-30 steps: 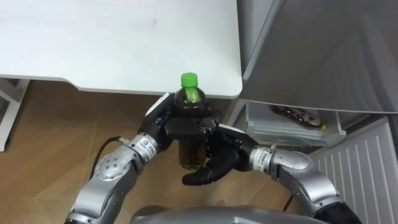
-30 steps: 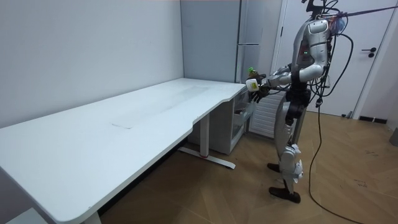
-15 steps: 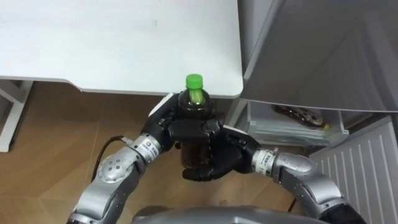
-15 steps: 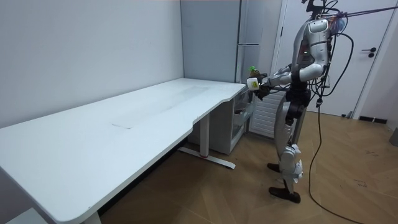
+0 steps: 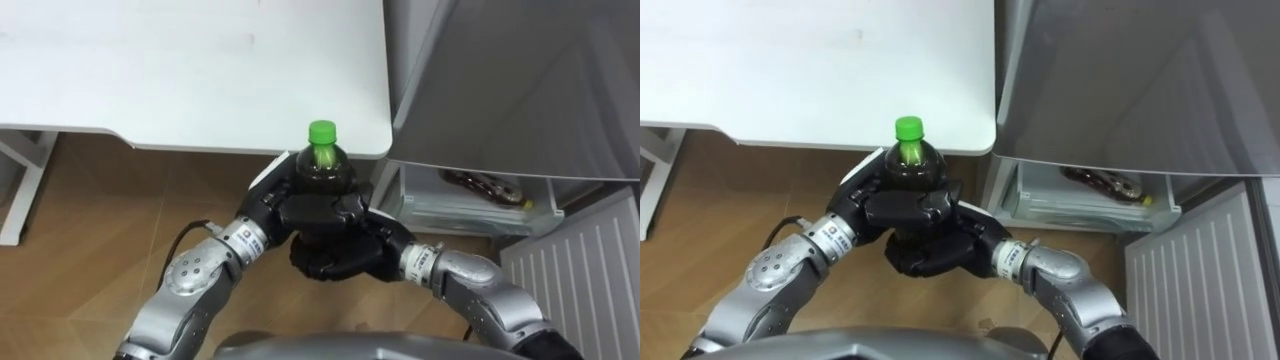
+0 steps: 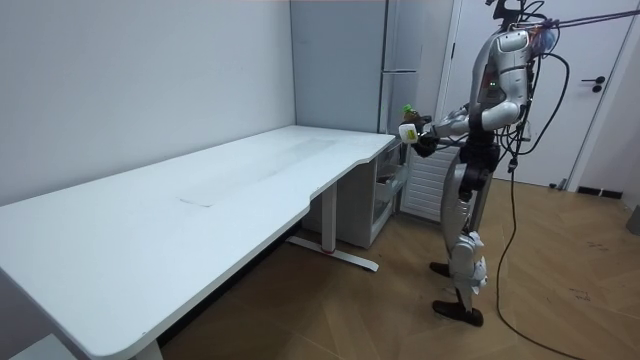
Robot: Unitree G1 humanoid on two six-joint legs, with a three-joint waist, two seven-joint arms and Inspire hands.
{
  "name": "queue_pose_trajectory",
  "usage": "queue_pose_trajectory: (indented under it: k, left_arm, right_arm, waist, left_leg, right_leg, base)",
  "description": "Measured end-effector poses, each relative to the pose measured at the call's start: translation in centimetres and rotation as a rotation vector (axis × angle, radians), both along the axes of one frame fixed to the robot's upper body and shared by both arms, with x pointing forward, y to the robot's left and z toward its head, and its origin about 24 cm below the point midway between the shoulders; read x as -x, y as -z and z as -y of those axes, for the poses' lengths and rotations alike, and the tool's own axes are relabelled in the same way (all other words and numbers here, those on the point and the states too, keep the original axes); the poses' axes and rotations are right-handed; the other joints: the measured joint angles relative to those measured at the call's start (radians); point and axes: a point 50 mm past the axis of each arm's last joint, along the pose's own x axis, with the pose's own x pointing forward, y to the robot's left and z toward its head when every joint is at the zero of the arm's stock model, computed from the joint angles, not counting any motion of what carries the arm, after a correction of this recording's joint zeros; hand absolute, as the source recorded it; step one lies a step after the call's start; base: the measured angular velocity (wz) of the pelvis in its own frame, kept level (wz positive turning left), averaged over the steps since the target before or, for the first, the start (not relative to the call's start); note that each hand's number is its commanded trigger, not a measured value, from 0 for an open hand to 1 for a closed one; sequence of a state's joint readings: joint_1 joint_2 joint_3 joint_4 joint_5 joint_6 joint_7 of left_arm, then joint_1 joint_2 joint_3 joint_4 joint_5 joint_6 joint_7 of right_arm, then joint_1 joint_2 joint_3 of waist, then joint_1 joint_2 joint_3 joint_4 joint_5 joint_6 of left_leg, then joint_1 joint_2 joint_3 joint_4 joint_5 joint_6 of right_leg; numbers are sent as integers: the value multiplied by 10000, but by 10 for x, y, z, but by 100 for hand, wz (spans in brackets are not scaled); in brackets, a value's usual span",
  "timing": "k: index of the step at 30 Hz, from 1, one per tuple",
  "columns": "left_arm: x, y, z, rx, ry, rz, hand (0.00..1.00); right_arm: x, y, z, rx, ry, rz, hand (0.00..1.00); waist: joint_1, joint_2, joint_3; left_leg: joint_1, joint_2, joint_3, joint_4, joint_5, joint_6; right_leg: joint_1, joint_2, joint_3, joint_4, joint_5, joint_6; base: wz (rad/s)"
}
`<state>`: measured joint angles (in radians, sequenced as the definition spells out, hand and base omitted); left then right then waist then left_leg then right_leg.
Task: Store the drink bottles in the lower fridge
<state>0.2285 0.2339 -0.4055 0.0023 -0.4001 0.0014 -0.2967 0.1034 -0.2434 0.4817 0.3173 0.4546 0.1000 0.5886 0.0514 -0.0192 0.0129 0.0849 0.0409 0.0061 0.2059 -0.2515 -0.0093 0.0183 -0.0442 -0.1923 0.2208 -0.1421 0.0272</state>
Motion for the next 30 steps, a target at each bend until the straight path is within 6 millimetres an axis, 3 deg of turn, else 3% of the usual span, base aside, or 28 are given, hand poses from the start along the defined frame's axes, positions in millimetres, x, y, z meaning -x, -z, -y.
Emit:
queue_pose_trajectory:
  k: [3,4,5,6,7,15,30]
  left_arm:
    - [0,0,1,35,1,19,100]
    - [0,1,1,33,-4,-9,91]
    - [0,1,1,39,-10,-30,71]
    - [0,2,2,63,-34,-56,21]
    - [0,1,2,87,-65,-57,0]
    - [-1,0,4,163,-140,46,0]
    - [-6,-5,5,-302,32,645,0]
  right_arm:
    - [1,1,0,-144,140,-162,100]
    - [1,2,0,-129,150,-184,100]
    - [2,2,0,-119,157,-197,100]
    - [2,2,0,-102,170,-209,100]
    - [2,2,0,-94,188,-207,100]
    - [2,2,0,-134,267,-223,100]
    - [5,3,-4,-710,656,-537,100]
  waist:
    - [67,0,1]
    - [63,1,2]
    - [71,4,4]
    - [81,4,11]
    - [80,-4,20]
    - [80,-46,50]
    - [84,-222,-3]
  left_leg:
    - [3,-3,-18,0,0,0]
    - [0,-3,-19,-1,0,0]
    - [-1,-3,-21,-3,0,0]
    - [-5,-3,-28,-6,0,0]
    - [-11,-3,-25,-14,0,0]
    - [-29,-3,-9,-33,0,0]
    - [-24,-1,-11,-11,0,1]
  right_leg:
    - [6,-3,-2,0,0,0]
    - [5,-2,-6,0,0,0]
    - [5,-2,-6,0,0,0]
    - [4,-2,-7,0,0,0]
    - [-4,-1,-9,1,0,0]
    - [-36,2,-3,1,0,0]
    - [-29,2,3,8,0,0]
  base:
    - [0]
    - [0]
    - [0]
    - [0]
    - [0]
    - [0]
    - [0]
